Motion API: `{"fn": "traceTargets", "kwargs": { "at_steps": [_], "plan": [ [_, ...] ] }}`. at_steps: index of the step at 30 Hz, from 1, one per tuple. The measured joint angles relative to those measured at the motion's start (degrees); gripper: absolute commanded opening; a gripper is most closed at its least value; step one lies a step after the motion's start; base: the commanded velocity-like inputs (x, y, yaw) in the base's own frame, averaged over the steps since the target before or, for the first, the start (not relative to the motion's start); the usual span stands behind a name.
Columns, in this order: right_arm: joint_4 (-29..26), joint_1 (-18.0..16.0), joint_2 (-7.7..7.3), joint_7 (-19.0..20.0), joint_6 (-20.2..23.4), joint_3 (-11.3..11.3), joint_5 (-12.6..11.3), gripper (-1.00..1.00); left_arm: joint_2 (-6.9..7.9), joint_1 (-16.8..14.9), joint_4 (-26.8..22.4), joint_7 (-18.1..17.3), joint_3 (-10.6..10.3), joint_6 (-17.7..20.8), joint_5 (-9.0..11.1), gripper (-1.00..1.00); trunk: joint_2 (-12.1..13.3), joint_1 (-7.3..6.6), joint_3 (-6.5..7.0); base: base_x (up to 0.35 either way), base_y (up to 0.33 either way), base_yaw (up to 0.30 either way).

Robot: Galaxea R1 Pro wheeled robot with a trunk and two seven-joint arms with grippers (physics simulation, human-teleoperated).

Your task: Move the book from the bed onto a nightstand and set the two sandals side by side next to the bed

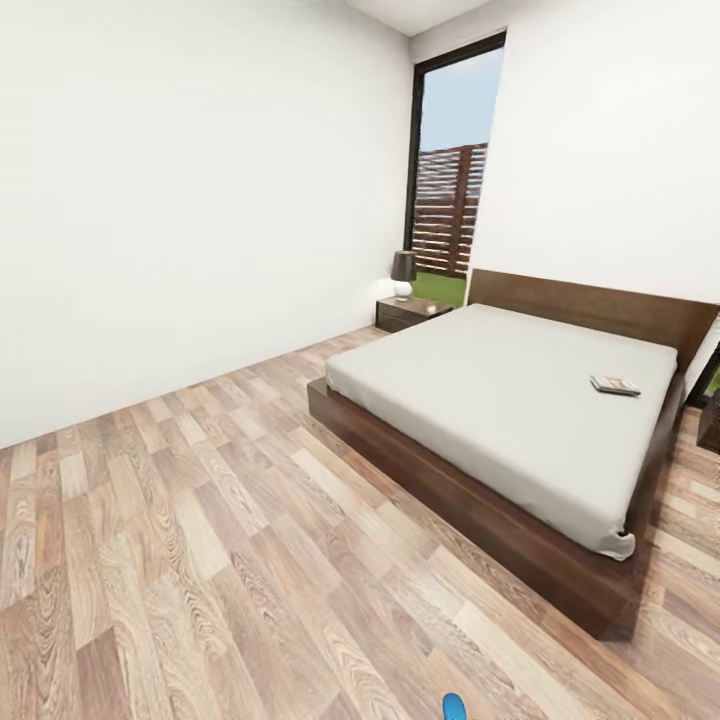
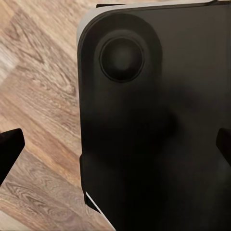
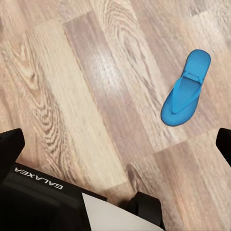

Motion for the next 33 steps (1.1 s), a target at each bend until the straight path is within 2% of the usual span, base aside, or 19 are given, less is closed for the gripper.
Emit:
{"fn": "traceTargets", "kwargs": {
  "at_steps": [13, 19, 33],
  "plan": [
    [0.02, 0.00, -0.04, 0.24, -0.10, 0.09, 0.00, 1.00, 0.02, 0.00, 0.00, 0.00, 0.06, 0.00, 0.00, 1.00, 0.00, 0.00, -0.01, 0.000, -0.005, -0.216],
    [0.02, 0.00, -0.04, 0.25, -0.11, 0.10, 0.05, 1.00, 0.02, 0.01, -0.01, 0.00, 0.08, 0.00, 0.00, 1.00, 0.00, 0.00, -0.01, 0.000, -0.017, -0.065],
    [-0.10, -0.01, -0.04, 0.24, -0.19, 0.00, 0.06, 1.00, 0.02, 0.01, 0.03, 0.00, 0.14, 0.15, 0.07, 1.00, 0.00, 0.00, -0.02, 0.014, -0.136, -0.011]
  ]
}}
